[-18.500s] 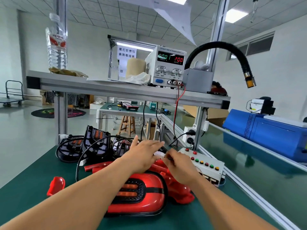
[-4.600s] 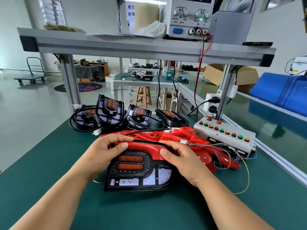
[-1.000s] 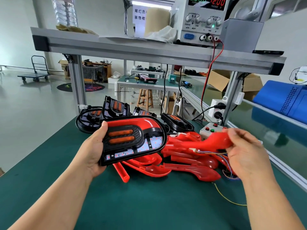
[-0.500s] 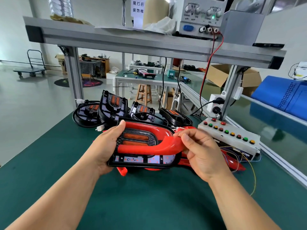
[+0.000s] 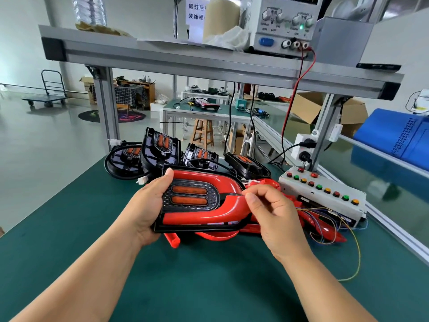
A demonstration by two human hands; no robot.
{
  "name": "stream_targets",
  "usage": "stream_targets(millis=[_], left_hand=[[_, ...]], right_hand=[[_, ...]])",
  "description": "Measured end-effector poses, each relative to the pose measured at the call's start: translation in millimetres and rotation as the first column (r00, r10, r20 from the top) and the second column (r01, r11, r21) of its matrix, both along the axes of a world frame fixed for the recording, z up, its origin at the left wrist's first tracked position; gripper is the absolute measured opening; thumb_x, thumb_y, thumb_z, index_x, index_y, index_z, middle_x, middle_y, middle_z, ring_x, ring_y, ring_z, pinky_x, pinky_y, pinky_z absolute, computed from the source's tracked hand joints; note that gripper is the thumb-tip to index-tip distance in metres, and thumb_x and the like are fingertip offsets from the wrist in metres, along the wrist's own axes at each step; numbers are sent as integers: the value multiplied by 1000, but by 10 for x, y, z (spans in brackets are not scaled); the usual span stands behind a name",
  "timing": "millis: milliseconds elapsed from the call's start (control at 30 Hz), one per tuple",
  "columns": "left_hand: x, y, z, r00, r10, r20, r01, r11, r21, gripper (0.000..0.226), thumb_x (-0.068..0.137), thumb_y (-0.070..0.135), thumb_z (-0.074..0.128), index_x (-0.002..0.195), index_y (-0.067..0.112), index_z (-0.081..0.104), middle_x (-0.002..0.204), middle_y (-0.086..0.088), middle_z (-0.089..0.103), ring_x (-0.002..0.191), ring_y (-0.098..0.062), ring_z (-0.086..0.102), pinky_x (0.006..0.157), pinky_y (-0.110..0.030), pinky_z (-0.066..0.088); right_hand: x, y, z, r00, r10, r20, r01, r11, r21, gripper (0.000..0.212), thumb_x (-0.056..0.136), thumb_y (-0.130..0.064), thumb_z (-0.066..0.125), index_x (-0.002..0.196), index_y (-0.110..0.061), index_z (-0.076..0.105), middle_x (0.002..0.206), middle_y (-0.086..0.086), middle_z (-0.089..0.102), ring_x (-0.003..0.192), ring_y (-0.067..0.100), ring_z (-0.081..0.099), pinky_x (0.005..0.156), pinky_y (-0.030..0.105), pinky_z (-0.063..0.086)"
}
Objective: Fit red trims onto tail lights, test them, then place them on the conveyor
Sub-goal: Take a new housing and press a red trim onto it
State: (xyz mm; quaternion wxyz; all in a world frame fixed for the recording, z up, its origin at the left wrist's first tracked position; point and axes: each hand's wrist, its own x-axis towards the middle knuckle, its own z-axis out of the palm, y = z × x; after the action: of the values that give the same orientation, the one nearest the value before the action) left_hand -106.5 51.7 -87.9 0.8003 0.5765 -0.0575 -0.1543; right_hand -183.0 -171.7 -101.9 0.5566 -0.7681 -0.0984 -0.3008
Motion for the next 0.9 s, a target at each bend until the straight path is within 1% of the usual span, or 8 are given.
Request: stream_targets(millis=[133,267,400,467,533,667,767,900], left_hand=[[-20,7,10,1000,5,-7,-6,1000,-15,40,92,55,52,81,28,78,105,-20,73,88,-44,71,91,-80,36],[-40,5,32,1000,14,27,-13,999,-31,43,92,53,54,108,17,72,106,-23,72,92,-48,69,90,-80,37],[-64,-3,75,1000,18,-1,-18,990,-140,55,91,49,54,124,6,61,108,-25,71,94,-43,70,67,-52,59],[-104,-10,99,1000,-10,0,10,981,-193,56,89,48,54,123,5,61,108,-26,71,93,-42,71,63,-48,59],[-126,-19,98,999,-22,26,27,980,-196,58,87,48,55,124,5,61,109,-25,71,94,-42,71,64,-47,59],[-150,-52,101,989,-15,149,38,988,-152,63,85,52,55,133,11,55,119,-23,67,103,-41,68,78,-52,59],[-184,-61,108,937,-22,348,78,986,-148,63,83,65,59,139,38,49,135,-8,61,120,-30,62,98,-52,51],[-212,-89,7,730,-23,683,-199,949,244,38,75,69,57,106,48,66,143,37,32,144,9,17,116,-36,27]], right_hand=[[15,62,-48,994,-106,-9,101,967,-236,14,85,-30,67,77,-41,66,96,-18,59,104,12,55,95,29,41],[0,107,-73,986,-143,-81,127,977,-172,20,85,-27,74,81,-42,62,102,-16,52,106,5,52,97,27,39],[-3,186,-60,957,-123,-263,169,972,162,43,69,-54,79,101,-38,56,111,-2,61,107,17,60,92,32,48],[13,213,-54,935,176,-308,-5,875,484,64,66,-53,78,119,-26,57,115,2,69,109,21,66,90,34,54],[-1,250,-15,852,451,-264,-153,697,700,55,80,-42,72,125,-13,59,118,12,70,107,26,69,80,33,58],[2,266,-18,808,567,-158,-191,507,841,46,88,-30,63,124,-2,61,119,23,67,105,34,69,76,37,60],[21,267,-12,845,525,-105,-171,451,876,52,84,-33,64,124,0,60,115,24,69,96,32,72,69,36,60],[39,242,-16,874,484,-44,-201,444,873,44,86,-39,60,111,-4,71,115,22,69,98,30,71,68,33,60]])
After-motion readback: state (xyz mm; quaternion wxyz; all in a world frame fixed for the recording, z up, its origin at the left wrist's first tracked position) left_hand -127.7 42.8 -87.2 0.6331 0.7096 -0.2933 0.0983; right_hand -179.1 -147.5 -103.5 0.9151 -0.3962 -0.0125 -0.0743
